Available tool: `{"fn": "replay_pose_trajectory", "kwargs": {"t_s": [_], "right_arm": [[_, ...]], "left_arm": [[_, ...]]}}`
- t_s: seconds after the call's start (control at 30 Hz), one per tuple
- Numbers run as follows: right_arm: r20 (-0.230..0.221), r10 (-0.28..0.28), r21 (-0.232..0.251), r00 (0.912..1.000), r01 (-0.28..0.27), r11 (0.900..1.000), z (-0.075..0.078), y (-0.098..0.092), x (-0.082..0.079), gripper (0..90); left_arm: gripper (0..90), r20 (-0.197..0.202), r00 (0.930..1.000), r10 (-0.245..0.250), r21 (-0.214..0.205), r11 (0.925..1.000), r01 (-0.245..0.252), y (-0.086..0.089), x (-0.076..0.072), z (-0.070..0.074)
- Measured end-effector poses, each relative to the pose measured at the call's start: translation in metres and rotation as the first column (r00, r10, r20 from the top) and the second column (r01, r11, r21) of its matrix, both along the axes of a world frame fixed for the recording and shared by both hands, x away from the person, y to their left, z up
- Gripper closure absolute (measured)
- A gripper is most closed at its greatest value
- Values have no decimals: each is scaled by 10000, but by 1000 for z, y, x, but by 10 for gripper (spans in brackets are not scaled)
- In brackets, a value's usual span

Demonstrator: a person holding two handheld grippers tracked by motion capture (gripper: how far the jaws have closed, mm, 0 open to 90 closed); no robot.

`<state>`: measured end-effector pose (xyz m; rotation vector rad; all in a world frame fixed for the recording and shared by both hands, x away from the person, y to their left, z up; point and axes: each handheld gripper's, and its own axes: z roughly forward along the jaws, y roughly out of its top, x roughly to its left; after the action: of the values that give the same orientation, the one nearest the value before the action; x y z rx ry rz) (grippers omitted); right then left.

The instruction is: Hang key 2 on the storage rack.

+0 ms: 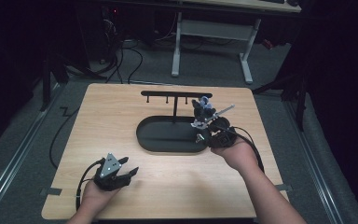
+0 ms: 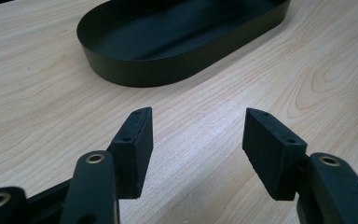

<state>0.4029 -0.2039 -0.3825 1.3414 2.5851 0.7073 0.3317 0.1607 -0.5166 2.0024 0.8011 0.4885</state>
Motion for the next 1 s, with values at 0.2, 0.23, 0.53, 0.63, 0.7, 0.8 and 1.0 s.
{"fn": "replay_pose_trajectory", "kwargs": {"t_s": [0.2,0.23,0.53,0.63,0.7,0.8,1.0], "right_arm": [[171,17,-44,9999,-16,10000,9,13,17,848],[230,69,-77,9997,-67,9999,11,18,24,848],[607,-280,-220,9978,294,9993,33,27,52,848],[700,-463,-168,9965,476,9987,39,28,59,848],[756,-434,-223,9962,452,9987,44,30,64,848],[823,-480,-232,9955,500,9985,48,33,68,848],[941,-450,-384,9945,488,9981,56,41,77,848]], "left_arm": [[437,-1,10000,5,89,10000,-5,-1,-1,0],[438,39,10000,17,79,10000,-18,-1,-1,0],[438,-16,10000,-8,28,10000,8,1,-2,1],[437,34,10000,29,-24,10000,-29,1,-2,1],[438,33,10000,17,-22,10000,-17,3,-3,1],[438,22,10000,56,-36,10000,-55,4,-2,2],[438,17,10000,43,-34,10000,-43,4,-2,2]]}}
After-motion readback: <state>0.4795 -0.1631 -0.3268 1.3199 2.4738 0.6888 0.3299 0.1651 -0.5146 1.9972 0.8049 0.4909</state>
